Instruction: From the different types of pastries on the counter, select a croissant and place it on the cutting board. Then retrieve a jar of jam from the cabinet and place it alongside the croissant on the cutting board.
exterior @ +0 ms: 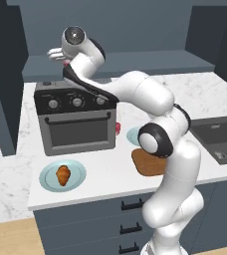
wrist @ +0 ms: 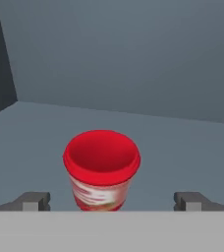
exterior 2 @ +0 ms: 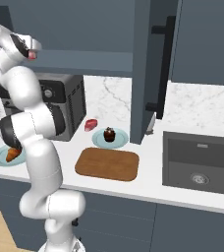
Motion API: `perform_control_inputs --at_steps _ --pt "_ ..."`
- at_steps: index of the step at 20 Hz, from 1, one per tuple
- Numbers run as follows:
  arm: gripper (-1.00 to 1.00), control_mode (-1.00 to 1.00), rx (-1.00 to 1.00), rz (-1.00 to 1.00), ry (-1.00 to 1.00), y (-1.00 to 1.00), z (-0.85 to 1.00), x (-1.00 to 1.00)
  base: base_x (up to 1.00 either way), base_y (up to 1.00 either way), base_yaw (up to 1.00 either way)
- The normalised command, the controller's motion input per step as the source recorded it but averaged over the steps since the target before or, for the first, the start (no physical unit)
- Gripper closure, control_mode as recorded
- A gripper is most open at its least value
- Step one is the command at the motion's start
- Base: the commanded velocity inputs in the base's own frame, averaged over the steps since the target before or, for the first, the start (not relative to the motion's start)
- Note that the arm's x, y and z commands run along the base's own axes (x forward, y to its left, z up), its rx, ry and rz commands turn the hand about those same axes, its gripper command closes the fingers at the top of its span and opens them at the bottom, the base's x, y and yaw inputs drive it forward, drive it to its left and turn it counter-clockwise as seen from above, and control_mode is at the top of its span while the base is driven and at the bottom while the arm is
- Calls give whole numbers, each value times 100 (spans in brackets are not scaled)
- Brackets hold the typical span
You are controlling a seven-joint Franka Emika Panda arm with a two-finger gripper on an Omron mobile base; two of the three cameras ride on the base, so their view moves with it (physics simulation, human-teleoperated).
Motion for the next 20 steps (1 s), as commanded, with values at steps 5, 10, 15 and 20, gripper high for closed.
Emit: perform_control_inputs --at_steps 5,10,15,20 --pt "-100 -100 -3 0 2 10 -31 22 0 0 0" --pt "-100 -100 0 0 -2 0 -3 59 0 0 0" --pt "100 -100 0 0 -4 1 0 49 0 0 0" --pt "100 -100 0 0 0 8 0 20 0 0 0"
